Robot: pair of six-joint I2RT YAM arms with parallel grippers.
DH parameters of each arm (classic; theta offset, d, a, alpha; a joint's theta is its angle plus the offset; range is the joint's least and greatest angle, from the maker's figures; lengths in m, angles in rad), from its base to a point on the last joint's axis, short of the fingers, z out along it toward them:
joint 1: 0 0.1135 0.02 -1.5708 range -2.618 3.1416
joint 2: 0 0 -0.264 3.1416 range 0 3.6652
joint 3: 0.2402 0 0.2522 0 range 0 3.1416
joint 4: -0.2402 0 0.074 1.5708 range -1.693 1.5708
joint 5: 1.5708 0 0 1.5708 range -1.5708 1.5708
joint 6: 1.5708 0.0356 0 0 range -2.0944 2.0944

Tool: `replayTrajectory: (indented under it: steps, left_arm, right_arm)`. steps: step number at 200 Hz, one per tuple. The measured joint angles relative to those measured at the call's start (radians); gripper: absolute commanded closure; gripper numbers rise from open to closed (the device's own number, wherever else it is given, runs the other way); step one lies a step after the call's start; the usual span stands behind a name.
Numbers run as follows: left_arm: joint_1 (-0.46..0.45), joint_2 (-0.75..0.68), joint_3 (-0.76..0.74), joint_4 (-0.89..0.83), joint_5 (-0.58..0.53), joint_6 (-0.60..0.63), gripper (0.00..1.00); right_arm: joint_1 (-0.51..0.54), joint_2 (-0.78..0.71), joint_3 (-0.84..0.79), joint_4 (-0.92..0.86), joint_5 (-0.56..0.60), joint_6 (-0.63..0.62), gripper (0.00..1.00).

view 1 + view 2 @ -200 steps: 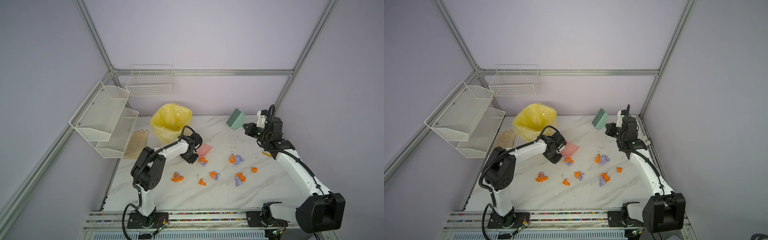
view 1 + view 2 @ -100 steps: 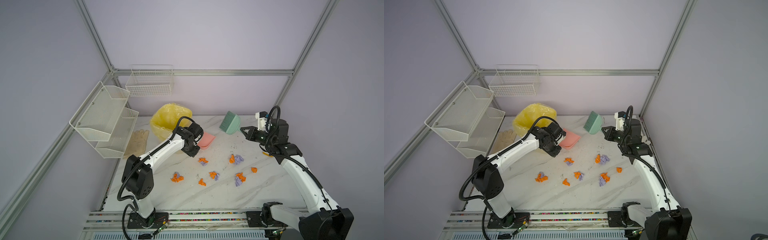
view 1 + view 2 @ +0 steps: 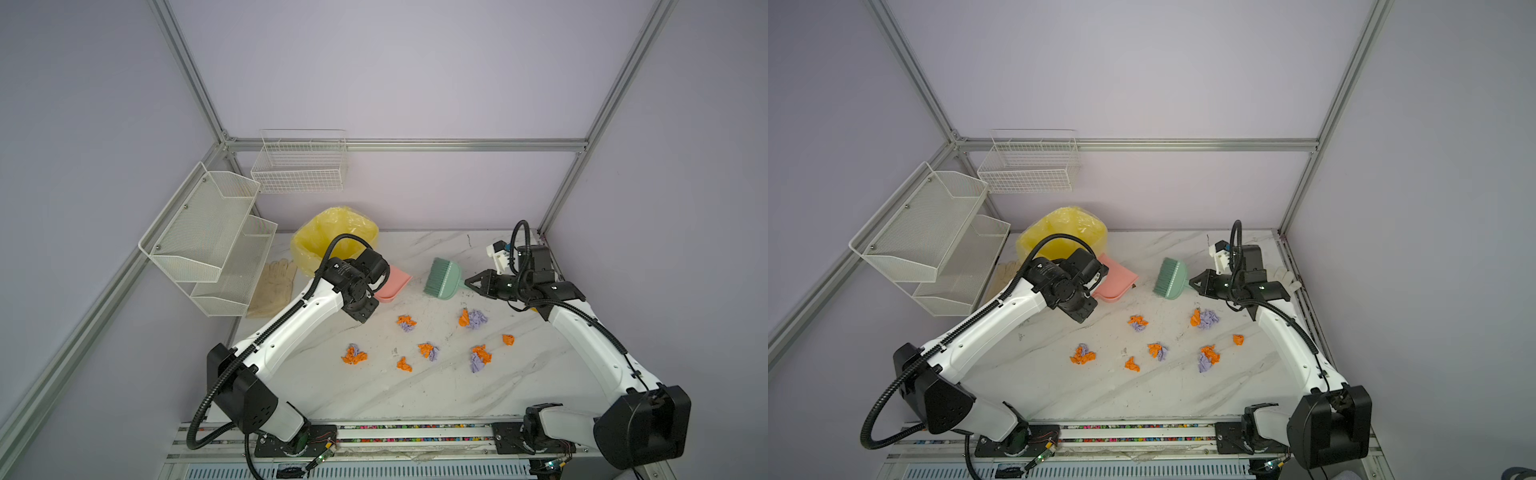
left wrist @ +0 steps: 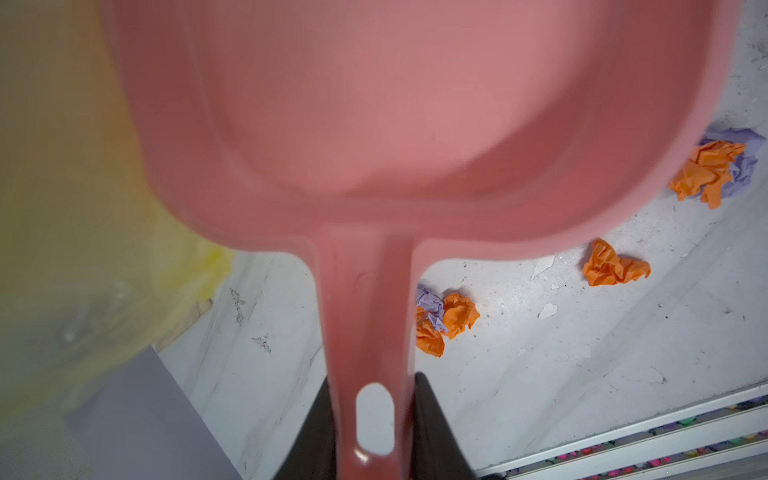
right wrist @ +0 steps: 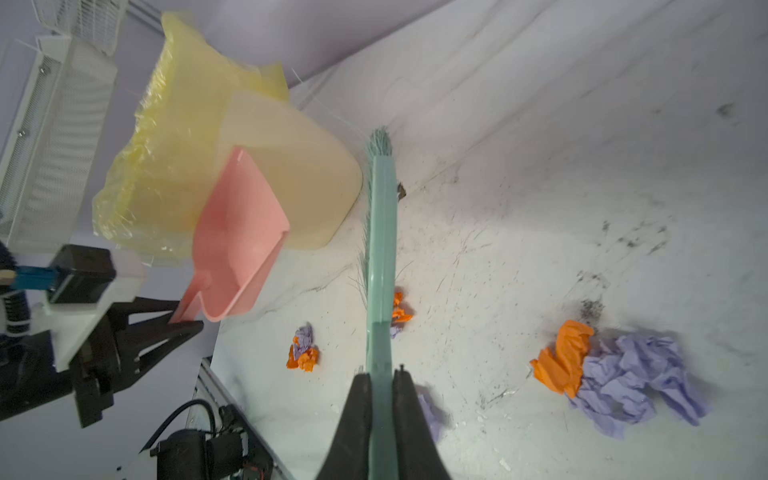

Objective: Sweep away the paper scraps from the table
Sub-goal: 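Close the left gripper on the dustpan handle while the right lowers the brush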

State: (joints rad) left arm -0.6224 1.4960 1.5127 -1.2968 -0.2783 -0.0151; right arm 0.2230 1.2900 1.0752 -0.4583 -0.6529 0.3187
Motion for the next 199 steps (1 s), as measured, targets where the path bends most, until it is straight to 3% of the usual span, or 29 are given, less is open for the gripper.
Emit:
replayTrajectory:
  steps: [38, 102, 157, 199]
  left_arm:
    - [0.000, 0.003, 0.000, -0.007, -0.025, -0.001, 1.00]
    - [0.000, 0.071, 0.047, -0.002, -0.004, -0.026, 1.00]
    - [0.000, 0.093, 0.133, 0.011, 0.036, -0.037, 1.00]
    - [0.000, 0.102, 0.135, 0.016, 0.061, -0.049, 1.00]
  right_arm:
    - [0.156, 0.029, -0.016, 0.032, -0.062, 0.047, 1.00]
    - [0.395, 0.089, -0.108, 0.238, -0.098, 0.249, 1.00]
    - [0.459, 0.147, -0.154, 0.393, -0.085, 0.385, 1.00]
    - [0.569, 0.237, -0.144, 0.504, -0.037, 0.488, 1.00]
